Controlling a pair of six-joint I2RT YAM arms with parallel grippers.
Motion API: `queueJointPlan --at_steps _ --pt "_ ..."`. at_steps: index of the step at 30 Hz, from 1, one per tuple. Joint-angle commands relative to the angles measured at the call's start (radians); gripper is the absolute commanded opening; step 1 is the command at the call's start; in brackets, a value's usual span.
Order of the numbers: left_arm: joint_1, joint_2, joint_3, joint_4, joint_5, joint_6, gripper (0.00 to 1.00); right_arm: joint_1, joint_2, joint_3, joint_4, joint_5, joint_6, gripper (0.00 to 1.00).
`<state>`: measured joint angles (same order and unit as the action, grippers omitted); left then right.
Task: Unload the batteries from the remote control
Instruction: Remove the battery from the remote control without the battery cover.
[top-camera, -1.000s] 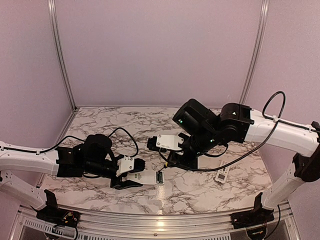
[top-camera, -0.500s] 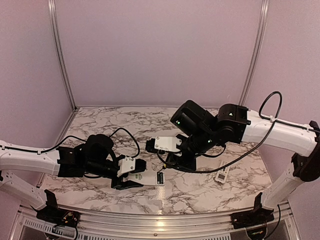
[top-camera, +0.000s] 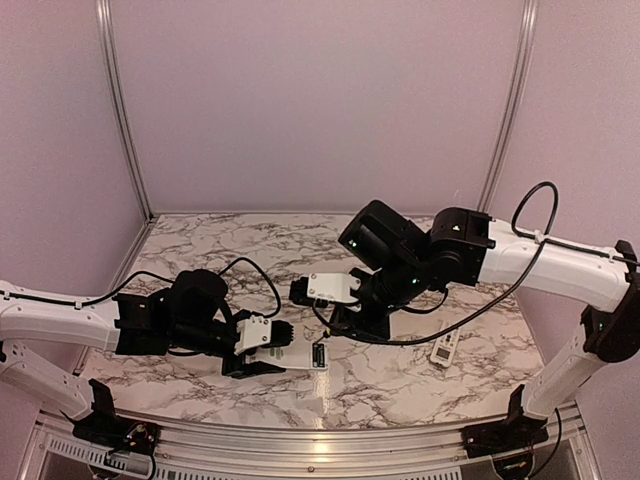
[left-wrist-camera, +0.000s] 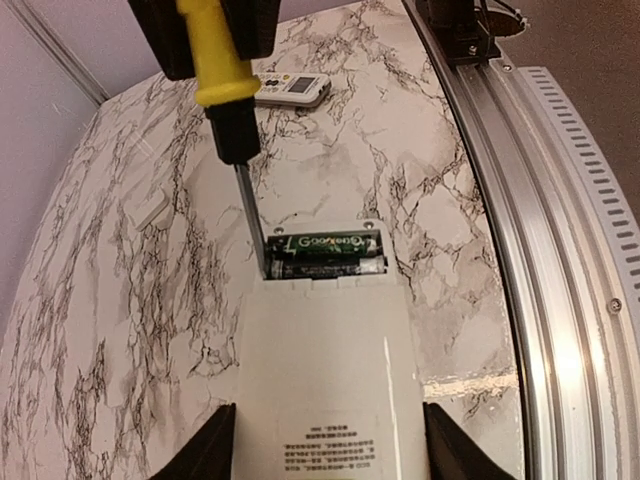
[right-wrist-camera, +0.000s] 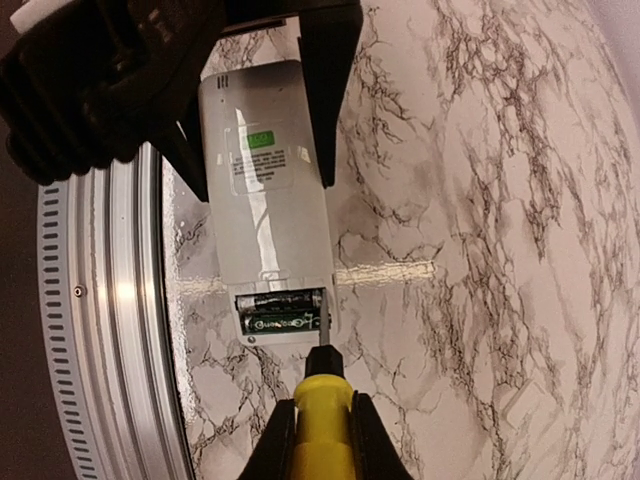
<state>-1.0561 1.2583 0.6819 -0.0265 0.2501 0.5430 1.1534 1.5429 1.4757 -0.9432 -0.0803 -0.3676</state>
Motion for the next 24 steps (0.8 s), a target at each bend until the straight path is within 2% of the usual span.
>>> queueJointPlan --at_steps 1,18,24 --pt "0.005 -0.013 0.031 0.077 -0.085 0.034 0.0 -0.001 0.046 0.02 -0.056 -0.11 0.006 0.0" --pt "0.005 -0.058 -0.01 0.115 -0.272 0.185 0.0 -0.054 0.125 0.075 -0.027 -0.153 -0.016 0.0" --pt "0.008 -0.058 -0.026 0.138 -0.3 0.21 0.0 -0.07 0.155 0.094 -0.007 -0.157 -0.02 0.0"
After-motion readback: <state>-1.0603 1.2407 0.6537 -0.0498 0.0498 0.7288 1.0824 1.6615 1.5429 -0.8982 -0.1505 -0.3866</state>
